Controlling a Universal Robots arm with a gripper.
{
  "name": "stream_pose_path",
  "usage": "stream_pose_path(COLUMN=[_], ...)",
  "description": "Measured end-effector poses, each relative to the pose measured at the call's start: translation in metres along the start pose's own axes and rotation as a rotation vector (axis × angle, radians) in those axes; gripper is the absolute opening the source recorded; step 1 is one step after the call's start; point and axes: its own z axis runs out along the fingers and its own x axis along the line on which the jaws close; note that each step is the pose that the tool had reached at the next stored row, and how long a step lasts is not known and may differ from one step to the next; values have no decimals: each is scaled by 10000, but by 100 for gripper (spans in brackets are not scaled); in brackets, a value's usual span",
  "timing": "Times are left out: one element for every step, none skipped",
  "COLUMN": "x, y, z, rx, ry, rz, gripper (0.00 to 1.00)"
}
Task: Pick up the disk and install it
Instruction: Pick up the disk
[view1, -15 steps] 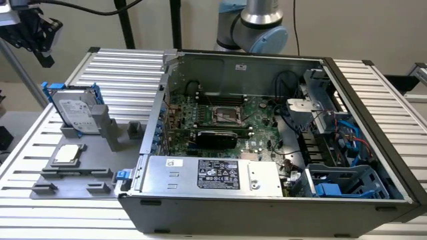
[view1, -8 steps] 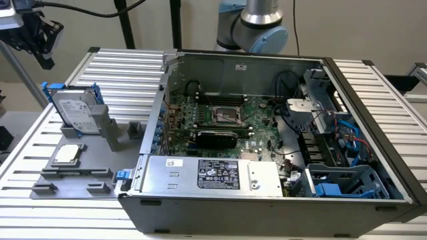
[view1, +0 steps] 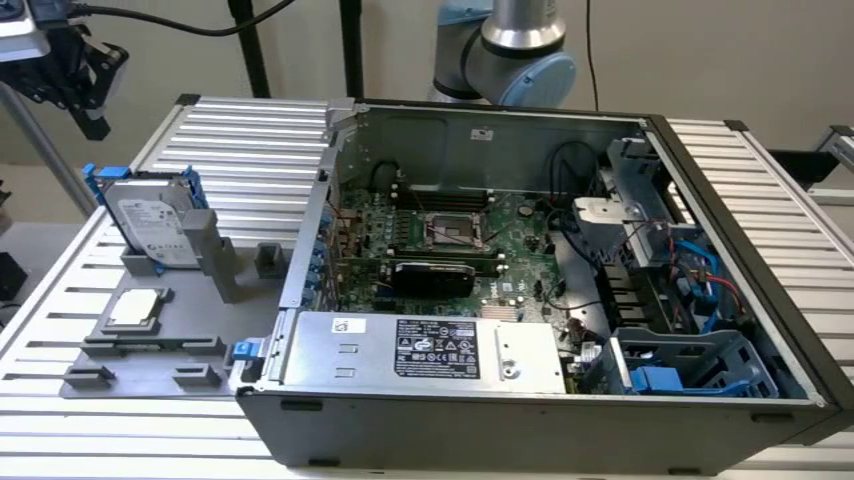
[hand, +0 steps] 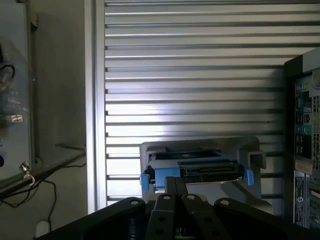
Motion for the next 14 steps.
stream_pose_path(x=[0,-1,-1,-2,-2,-2,-3,-3,-3,-3,-4,-4,-3,-4], y=[0,0,0,0,0,0,0,0,0,0,0,0,0,0], z=[0,0,0,0,0,0,0,0,0,1,3,5,7,9], rx=[0,0,0,0,0,0,0,0,1,0,-2,-1,-1,-1], ry=[0,0,0,0,0,0,1,0,2,7,14,23,33,43], rz=[0,1,1,0,0,0,0,-2,-47,-156,-338,-517,-698,-892], gripper=[0,0,0,0,0,0,0,0,0,0,0,0,0,0])
